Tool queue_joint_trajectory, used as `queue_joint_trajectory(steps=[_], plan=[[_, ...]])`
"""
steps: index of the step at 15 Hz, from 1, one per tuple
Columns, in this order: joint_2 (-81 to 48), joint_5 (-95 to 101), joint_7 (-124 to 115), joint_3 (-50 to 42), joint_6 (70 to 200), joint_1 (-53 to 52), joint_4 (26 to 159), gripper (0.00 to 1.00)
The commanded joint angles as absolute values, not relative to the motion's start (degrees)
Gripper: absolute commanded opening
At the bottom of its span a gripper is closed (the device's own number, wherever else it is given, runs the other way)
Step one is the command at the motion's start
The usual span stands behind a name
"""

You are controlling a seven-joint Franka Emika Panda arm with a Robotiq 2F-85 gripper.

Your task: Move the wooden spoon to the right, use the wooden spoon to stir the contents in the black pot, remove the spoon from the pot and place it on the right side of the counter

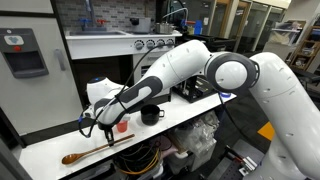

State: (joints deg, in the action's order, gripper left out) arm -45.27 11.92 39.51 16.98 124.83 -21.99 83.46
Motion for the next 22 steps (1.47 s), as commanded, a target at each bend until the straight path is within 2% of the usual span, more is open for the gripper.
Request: queue_joint_trajectory(steps=[1, 11, 22], plan=[[-39.77, 11.75, 38.75, 17.57, 129.91, -19.41, 92.90, 0.04], [-32.54, 11.57, 39.72, 17.55, 133.60, -15.07, 104.08, 0.04], [-29.20, 11.47, 42.14, 17.24, 137.24, -11.22, 110.32, 0.04]])
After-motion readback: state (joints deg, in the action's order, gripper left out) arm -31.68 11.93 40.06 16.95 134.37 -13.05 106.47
